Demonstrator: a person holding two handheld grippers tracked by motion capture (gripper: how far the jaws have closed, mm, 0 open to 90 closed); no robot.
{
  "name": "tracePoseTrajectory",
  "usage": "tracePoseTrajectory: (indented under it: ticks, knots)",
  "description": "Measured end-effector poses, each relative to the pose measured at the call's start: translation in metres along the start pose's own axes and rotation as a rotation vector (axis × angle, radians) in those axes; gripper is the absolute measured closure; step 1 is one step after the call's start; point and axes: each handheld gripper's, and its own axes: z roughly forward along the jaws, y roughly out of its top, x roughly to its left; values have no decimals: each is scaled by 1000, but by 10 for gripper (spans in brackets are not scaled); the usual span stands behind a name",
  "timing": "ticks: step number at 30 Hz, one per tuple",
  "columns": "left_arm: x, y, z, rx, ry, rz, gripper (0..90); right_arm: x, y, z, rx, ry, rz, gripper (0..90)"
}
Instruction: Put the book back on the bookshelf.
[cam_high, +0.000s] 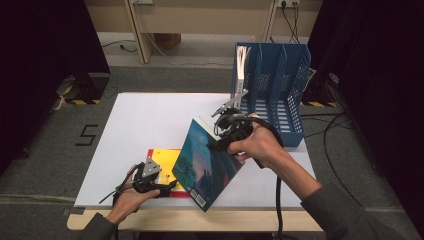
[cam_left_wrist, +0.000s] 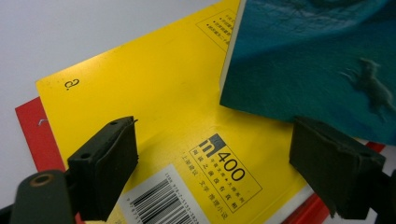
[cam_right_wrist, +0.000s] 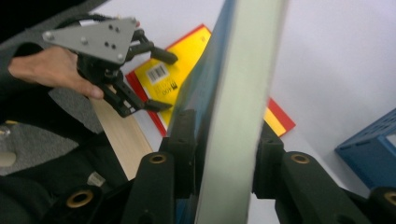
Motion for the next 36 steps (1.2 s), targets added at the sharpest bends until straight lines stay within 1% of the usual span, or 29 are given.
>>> tracePoseTrajectory:
  ticks: [2,5,7,11,13,14,15,17,18,19,20,21,23,24,25,26,27,28,29,30,31,32,33,35,36]
  knots:
    - [0,1,1,1,6,-2,134,0,-1,3,15,-3,2,667]
    - [0,1,1,5,4,-10,141,-1,-1,4,29,1,14,651]
    - [-1,1,1,6,6,-8,140,-1,-2,7,53,-3,25,647]
    - [-1,2,1,7,5,-6,140,-3,-1,18,103,4,30,651]
    - [-1,1,1,8,4,-5,140,-3,0,22,114,8,17,672]
    - [-1,1,1,7,1,-6,138,-4,0,23,110,8,10,685]
    - [0,1,1,6,-2,-7,136,-3,1,23,114,2,1,693]
    - [2,1,-1,0,-4,-9,124,-3,1,23,108,-17,-32,708]
    - [3,1,-3,-10,-4,-16,124,-4,1,22,103,-14,-32,715]
    - [7,1,-6,-20,2,-20,133,-5,0,20,97,-15,-30,717]
    - [11,1,-8,-33,1,-37,145,-6,0,19,92,-12,-39,719]
    - [15,1,-11,-42,4,-54,144,-6,-1,17,85,-14,-38,719]
    - [25,-1,-17,-51,17,-80,146,-6,-4,13,82,-9,-44,719]
    - [30,-2,-19,-53,20,-90,146,-7,-6,11,76,-17,-51,721]
    - [35,-4,-20,-53,27,-106,146,-8,-8,9,81,-16,-53,721]
    - [40,-5,-21,-54,36,-120,146,-9,-9,7,74,-28,-45,719]
    - [45,-7,-22,-53,44,-132,146,-12,-10,5,68,-36,-46,720]
    - [49,-8,-24,-57,52,-144,146,-14,-12,2,67,-42,-29,720]
    - [53,-10,-25,-59,59,-154,146,-14,-13,0,58,-56,-30,723]
    - [58,-11,-26,-60,66,-164,146,-16,-14,-4,57,-48,-28,730]
    - [62,-12,-27,-60,77,-173,146,-17,-15,-8,42,-58,-23,731]
    - [67,-14,-28,-59,85,-182,146,-18,-16,-13,48,-68,-34,731]
    - [72,-16,-28,-57,98,-190,146,-20,-17,-18,47,-86,-23,732]
    - [81,-20,-28,-48,145,-190,147,-24,-19,-27,56,-130,-18,734]
    - [85,-22,-28,-38,161,-185,147,-26,-21,-31,59,-157,-19,735]
